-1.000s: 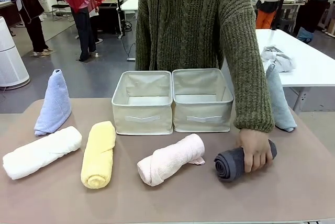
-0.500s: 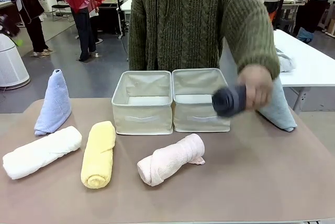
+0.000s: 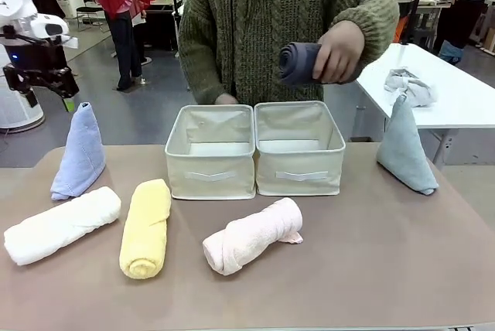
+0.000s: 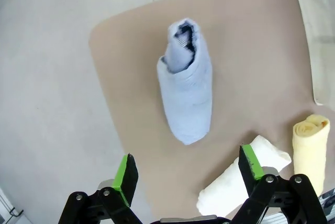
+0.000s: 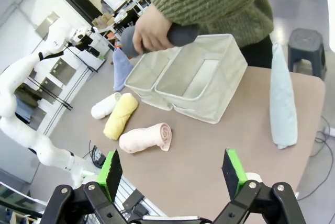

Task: Sort the towels based on their folding style.
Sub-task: Pick up one triangle-folded towel and place it in the left Fabric basket.

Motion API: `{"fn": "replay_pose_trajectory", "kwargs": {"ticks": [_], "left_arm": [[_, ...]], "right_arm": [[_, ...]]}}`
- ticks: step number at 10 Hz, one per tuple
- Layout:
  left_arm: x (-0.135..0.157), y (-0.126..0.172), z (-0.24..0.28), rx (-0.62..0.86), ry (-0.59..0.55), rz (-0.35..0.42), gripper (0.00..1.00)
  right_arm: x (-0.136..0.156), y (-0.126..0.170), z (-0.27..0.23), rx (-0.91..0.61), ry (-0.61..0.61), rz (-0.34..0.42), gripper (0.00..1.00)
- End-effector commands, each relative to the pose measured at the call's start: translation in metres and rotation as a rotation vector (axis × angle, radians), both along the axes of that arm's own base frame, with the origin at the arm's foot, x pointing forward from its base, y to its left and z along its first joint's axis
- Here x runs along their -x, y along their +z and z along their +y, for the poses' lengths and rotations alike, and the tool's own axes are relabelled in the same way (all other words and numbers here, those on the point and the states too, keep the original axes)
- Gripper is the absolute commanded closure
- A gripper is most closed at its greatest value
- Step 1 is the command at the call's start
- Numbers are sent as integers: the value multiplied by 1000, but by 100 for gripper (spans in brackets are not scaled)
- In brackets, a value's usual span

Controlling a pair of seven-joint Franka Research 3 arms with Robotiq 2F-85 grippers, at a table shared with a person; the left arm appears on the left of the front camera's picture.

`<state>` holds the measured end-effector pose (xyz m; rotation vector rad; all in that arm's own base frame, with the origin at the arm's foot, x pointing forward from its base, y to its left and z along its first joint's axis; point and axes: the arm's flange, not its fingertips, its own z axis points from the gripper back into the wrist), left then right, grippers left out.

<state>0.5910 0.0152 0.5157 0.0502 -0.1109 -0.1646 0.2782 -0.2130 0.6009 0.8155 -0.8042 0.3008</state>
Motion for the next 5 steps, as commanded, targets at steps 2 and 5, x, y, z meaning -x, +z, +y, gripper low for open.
{"fn": "replay_pose_trajectory", "kwargs": {"ticks": [2,5], "left_arm": [[-25,-20,3,-2,10,-7,0],[-41,-40,1,68,-100,1,0]], "right_arm": [[-1,-1,0,2,-4,-4,0],[-1,-1,0,2,-4,-4,0]]}}
